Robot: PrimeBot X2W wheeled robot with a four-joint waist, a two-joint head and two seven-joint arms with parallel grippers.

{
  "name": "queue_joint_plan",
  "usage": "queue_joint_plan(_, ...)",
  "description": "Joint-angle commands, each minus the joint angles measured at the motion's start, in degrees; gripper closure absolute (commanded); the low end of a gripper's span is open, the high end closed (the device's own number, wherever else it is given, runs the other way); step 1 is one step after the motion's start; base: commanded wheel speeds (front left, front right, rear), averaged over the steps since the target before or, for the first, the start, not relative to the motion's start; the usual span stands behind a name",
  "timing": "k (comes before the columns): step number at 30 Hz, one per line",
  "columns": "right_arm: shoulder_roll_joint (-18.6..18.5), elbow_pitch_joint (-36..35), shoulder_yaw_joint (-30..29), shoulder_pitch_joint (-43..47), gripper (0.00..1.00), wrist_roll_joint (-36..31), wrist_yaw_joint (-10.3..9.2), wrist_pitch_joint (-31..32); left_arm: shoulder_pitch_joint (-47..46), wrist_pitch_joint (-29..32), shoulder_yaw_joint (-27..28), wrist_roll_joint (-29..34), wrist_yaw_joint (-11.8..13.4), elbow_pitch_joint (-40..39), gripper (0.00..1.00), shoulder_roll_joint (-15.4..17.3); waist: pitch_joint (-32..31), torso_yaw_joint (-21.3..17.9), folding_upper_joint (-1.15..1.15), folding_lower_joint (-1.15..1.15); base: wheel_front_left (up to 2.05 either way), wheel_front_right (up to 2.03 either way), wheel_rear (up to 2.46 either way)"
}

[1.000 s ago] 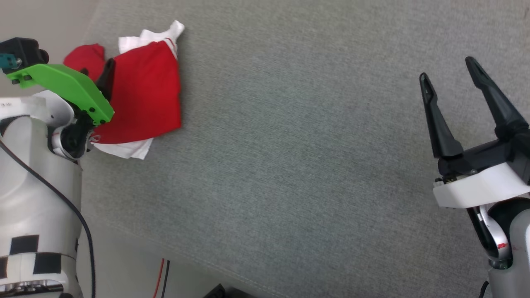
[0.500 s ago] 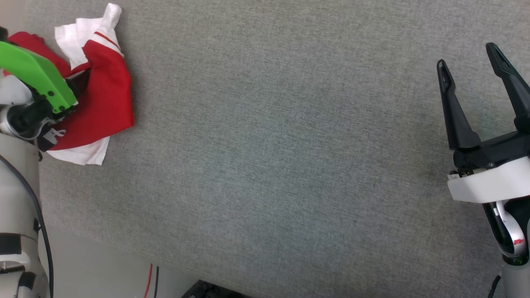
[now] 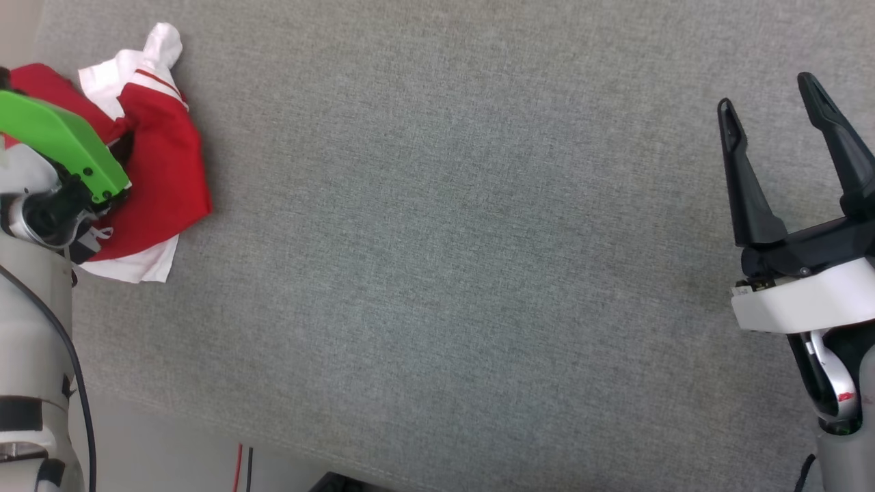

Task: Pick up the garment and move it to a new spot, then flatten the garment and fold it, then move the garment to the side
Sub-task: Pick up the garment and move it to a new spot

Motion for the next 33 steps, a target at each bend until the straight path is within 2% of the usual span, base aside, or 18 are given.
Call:
queue_joint_plan(1, 0.69, 0.59, 0.04, 0.0, 0.0, 0.56, -0.08, -0.74, 2.35, -2.2, -0.45, 1.48, 0.92, 0.45, 1.0, -0.16, -2.64, -0.01, 0.0, 0.0, 0.0, 0.0, 0.0)
queue_joint_plan(5, 2.35, 2.51, 0.07, 0.63, 0.0, 0.83, -0.08, -2.14, 1.95, -10.5, -0.53, 4.12, 2.57, -1.74, 1.0, 1.78, -6.28, -0.35, 0.0, 0.0, 0.0, 0.0, 0.0)
queue_joint_plan(9, 4.24, 4.77, -0.26, 1.76, 0.0, 0.88, -0.08, -3.85, 2.38, -19.73, 0.52, 5.56, 4.87, -4.4, 1.0, 2.15, -10.63, -1.19, 0.0, 0.0, 0.0, 0.0, 0.0)
queue_joint_plan(18, 7.62, 8.81, -1.98, 5.29, 0.0, 0.52, -0.08, -6.59, 7.48, -31.5, 0.15, 8.24, 5.75, -12.39, 1.0, 2.19, -19.54, -4.65, 0.0, 0.0, 0.0, 0.0, 0.0)
queue_joint_plan(25, 9.1, 10.47, -2.9, 7.94, 0.0, 0.22, -0.08, -6.82, 13.28, -33.95, -2.21, 10.52, 6.95, -20.96, 1.0, 0.97, -24.0, -8.59, 0.0, 0.0, 0.0, 0.0, 0.0)
queue_joint_plan(33, 10.48, 11.69, -4.58, 10.85, 0.0, 0.36, -0.08, -6.82, 21.31, -30.16, -6.94, 11.61, 7.7, -32.32, 1.0, -2.18, -26.87, -15.3, 0.0, 0.0, 0.0, 0.0, 0.0)
